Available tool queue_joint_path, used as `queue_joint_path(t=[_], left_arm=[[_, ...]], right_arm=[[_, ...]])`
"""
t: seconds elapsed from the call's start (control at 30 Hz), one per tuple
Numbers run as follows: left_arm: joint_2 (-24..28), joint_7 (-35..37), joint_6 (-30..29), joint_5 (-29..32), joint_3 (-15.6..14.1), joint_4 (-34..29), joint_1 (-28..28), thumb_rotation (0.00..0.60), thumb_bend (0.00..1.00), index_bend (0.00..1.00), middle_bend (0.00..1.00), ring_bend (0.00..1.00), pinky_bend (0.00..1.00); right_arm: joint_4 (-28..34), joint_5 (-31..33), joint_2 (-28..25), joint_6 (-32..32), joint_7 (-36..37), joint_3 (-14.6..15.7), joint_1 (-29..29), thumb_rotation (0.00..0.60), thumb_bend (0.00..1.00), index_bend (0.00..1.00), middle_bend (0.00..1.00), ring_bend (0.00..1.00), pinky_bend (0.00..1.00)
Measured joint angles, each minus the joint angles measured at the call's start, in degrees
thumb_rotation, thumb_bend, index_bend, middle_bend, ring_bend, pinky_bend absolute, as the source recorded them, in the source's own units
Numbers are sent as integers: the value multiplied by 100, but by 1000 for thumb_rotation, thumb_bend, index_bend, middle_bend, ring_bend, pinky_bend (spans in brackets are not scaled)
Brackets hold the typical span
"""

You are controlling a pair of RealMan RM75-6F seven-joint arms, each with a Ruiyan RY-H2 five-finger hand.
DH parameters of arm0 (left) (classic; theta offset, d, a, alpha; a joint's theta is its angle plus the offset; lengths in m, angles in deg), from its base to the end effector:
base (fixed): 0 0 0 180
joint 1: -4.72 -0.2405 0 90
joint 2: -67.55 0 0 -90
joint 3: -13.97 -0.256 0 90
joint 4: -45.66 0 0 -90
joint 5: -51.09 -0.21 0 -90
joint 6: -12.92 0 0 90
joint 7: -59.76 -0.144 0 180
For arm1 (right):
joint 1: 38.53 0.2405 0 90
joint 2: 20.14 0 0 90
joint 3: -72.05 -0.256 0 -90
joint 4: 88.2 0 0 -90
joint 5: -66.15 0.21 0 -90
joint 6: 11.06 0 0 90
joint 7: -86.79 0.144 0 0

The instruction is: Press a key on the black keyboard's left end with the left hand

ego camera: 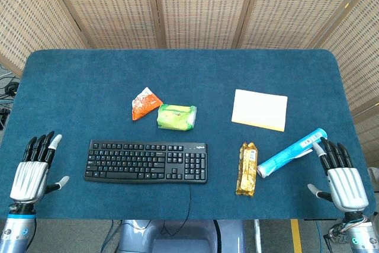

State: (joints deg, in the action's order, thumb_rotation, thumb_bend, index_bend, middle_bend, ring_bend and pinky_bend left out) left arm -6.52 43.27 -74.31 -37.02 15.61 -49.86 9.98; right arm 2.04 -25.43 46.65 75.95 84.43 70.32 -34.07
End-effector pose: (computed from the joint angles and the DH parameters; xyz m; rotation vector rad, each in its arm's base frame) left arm -0.2739 0.1757 0.1023 -1.4386 -0.8273 -0.8973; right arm -0.3021 -0.1743 0.1437 1.4654 -0.8323 0.9376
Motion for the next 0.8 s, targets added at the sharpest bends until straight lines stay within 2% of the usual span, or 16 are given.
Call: queue_joint_path(t=[0.8], left_arm=[[9, -10, 14, -7, -7, -37, 0, 600, 112, 0, 0, 0, 0]], right_arm=[[-20, 6, 10, 2, 8, -3, 1, 600, 0, 0, 0, 0, 0]])
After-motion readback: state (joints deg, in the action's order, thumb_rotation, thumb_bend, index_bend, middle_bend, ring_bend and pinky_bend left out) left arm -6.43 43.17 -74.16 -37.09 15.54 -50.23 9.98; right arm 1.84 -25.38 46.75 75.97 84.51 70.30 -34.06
